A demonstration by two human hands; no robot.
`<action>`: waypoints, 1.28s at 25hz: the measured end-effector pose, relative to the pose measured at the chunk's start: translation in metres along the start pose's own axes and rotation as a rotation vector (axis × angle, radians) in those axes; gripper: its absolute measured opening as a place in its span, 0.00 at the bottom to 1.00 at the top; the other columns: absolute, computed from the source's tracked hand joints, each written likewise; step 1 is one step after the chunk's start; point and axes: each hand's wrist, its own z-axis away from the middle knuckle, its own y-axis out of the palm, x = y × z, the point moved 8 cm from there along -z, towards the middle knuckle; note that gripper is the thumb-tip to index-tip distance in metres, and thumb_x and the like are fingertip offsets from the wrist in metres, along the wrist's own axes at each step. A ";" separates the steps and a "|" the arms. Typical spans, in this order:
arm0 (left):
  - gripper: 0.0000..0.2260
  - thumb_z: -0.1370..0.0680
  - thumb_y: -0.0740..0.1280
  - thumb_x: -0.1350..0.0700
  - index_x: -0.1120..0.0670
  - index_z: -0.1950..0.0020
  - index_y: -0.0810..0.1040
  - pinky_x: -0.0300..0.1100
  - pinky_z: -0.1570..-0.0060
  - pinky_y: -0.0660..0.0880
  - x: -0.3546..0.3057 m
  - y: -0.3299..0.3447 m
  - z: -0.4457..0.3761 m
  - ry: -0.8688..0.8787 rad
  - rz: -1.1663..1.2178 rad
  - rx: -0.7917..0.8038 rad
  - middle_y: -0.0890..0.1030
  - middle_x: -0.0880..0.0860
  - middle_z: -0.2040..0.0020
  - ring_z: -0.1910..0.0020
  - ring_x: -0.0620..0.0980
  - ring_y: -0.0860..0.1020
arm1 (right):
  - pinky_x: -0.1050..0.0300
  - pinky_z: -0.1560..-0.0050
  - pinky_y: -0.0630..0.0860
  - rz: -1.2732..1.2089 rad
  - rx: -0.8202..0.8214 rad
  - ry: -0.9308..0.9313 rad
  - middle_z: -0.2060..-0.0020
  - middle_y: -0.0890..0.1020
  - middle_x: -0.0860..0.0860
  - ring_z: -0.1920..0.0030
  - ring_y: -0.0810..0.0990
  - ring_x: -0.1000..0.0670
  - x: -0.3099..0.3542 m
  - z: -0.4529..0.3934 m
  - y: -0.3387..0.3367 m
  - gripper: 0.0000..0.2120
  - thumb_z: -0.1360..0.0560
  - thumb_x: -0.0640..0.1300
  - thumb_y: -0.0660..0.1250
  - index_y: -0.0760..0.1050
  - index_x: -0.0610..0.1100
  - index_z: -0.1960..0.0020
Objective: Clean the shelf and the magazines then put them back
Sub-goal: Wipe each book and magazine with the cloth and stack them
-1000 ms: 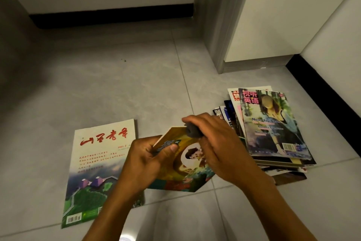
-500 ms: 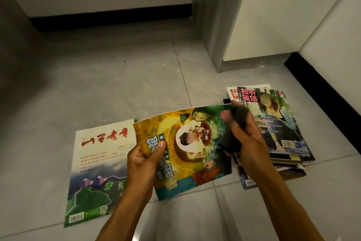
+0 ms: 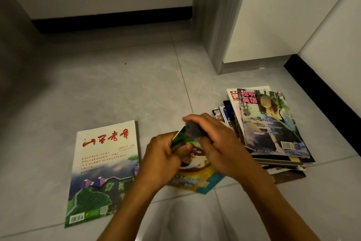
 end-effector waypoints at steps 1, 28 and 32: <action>0.03 0.24 0.69 0.52 0.43 0.56 0.80 0.36 0.58 0.79 0.000 -0.004 0.003 0.026 0.054 -0.074 0.84 0.40 0.59 0.58 0.38 0.83 | 0.62 0.41 0.71 0.064 0.009 -0.048 0.41 0.74 0.56 0.41 0.73 0.58 0.004 0.000 0.004 0.20 0.20 0.45 0.54 0.66 0.53 0.30; 0.13 0.21 0.65 0.64 0.47 0.57 0.81 0.43 0.59 0.79 0.176 0.045 0.039 -0.679 0.382 -0.224 0.85 0.53 0.52 0.59 0.46 0.82 | 0.56 0.51 0.76 0.177 -0.305 0.629 0.38 0.75 0.45 0.44 0.77 0.47 -0.162 0.109 0.029 0.18 0.23 0.43 0.67 0.72 0.49 0.34; 0.11 0.26 0.70 0.68 0.52 0.62 0.81 0.37 0.69 0.78 0.188 0.045 0.034 -0.666 0.183 -0.163 0.83 0.51 0.62 0.67 0.43 0.81 | 0.46 0.34 0.63 0.451 -0.323 0.547 0.27 0.64 0.43 0.29 0.63 0.41 -0.158 0.080 0.050 0.29 0.23 0.57 0.59 0.64 0.44 0.26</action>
